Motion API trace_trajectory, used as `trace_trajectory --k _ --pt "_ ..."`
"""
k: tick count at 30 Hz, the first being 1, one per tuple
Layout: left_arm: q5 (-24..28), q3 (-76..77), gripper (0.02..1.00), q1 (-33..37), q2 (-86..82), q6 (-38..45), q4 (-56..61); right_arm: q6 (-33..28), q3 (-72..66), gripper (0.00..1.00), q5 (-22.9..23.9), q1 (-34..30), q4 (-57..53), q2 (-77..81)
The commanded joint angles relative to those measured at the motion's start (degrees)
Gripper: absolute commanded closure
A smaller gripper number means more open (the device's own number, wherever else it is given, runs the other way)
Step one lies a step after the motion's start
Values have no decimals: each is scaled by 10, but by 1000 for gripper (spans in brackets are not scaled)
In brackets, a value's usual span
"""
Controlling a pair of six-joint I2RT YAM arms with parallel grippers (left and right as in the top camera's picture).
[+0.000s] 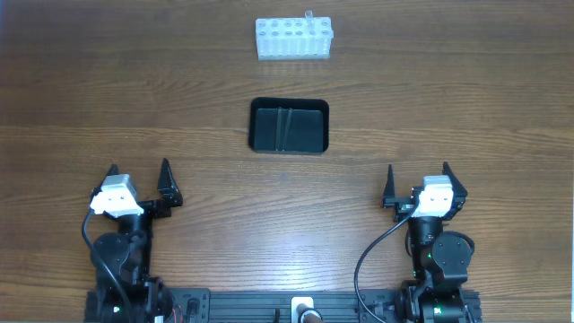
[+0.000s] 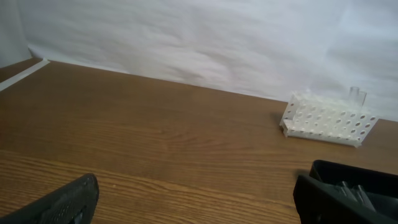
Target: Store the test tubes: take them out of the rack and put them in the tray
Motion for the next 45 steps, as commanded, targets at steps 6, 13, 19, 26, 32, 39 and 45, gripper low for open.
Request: trace_trajectory --k 6,13,19,26,32,39,45 --pt "10 -2 20 3 -5 12 -2 2 -3 7 -5 -5 -2 -6" --pt "10 -2 23 3 -5 12 -2 2 -3 9 -5 -5 -2 -6" --pt "10 -2 23 3 -5 12 -2 2 -3 9 -5 -5 -2 -6" --pt "10 -2 20 3 -5 12 -2 2 -3 7 -5 -5 -2 -6" --pt "10 -2 20 3 -5 12 -2 2 -3 9 -5 -5 -2 -6" --pt "10 -2 23 3 -5 12 -2 1 -3 7 -1 -5 1 -6" --pt "10 -2 23 3 -5 12 -2 1 64 7 -9 -2 -48 -5"
